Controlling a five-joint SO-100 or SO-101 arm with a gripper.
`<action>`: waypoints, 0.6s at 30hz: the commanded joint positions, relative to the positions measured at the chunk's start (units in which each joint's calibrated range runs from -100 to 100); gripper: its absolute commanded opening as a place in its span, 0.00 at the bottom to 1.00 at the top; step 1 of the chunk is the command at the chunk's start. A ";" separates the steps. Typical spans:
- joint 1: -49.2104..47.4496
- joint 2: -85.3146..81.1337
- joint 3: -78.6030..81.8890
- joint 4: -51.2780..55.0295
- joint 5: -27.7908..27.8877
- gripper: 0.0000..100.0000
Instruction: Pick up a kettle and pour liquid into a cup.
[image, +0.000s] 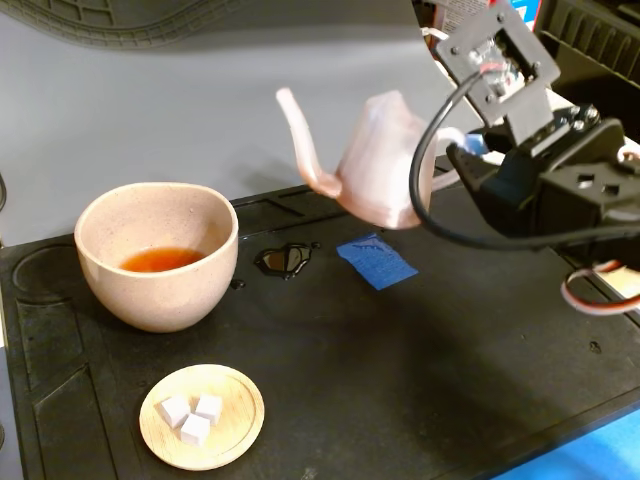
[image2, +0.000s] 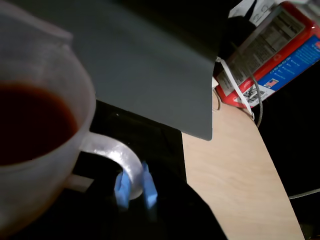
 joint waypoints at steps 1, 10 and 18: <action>-0.19 1.52 -0.37 -3.71 0.85 0.01; 0.42 2.97 -0.65 -3.28 3.47 0.01; 0.34 9.29 -1.37 -6.22 3.53 0.01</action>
